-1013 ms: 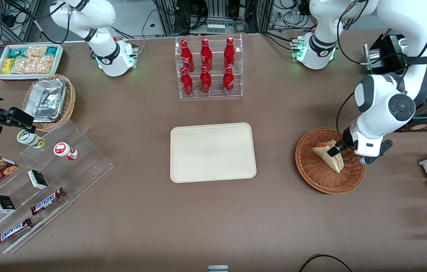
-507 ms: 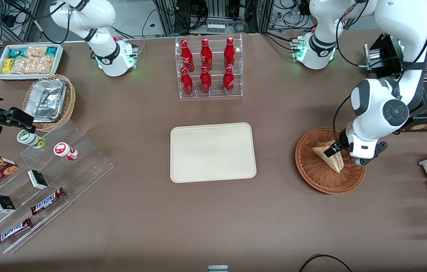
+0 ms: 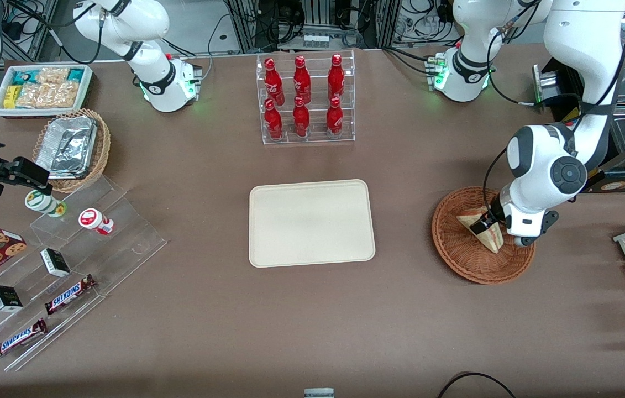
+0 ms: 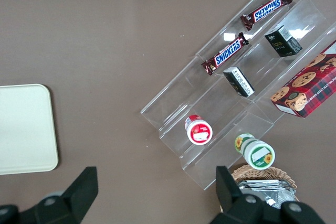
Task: Place sandwich from basket to tray
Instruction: 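Lower the open left gripper over the wrapped sandwich in the basket, then close the left gripper on the sandwich and lift it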
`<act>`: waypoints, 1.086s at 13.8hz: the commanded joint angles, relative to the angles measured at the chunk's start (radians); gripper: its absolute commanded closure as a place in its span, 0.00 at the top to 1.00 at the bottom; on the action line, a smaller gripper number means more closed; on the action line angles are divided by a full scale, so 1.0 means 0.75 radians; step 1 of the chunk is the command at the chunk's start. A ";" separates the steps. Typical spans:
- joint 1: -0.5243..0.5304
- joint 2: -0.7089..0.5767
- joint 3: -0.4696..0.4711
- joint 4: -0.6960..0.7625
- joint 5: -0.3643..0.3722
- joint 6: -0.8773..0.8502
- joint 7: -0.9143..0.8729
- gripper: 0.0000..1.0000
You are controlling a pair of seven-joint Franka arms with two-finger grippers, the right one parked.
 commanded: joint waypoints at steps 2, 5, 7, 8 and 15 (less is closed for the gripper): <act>-0.007 0.022 0.001 -0.007 -0.020 0.032 -0.021 0.82; -0.007 0.008 0.001 -0.003 -0.020 -0.021 -0.017 0.12; -0.007 -0.017 0.001 0.003 -0.020 -0.068 0.004 0.00; -0.007 -0.027 0.001 0.013 -0.018 -0.103 0.010 0.00; -0.015 -0.027 -0.009 0.277 -0.010 -0.442 0.145 0.00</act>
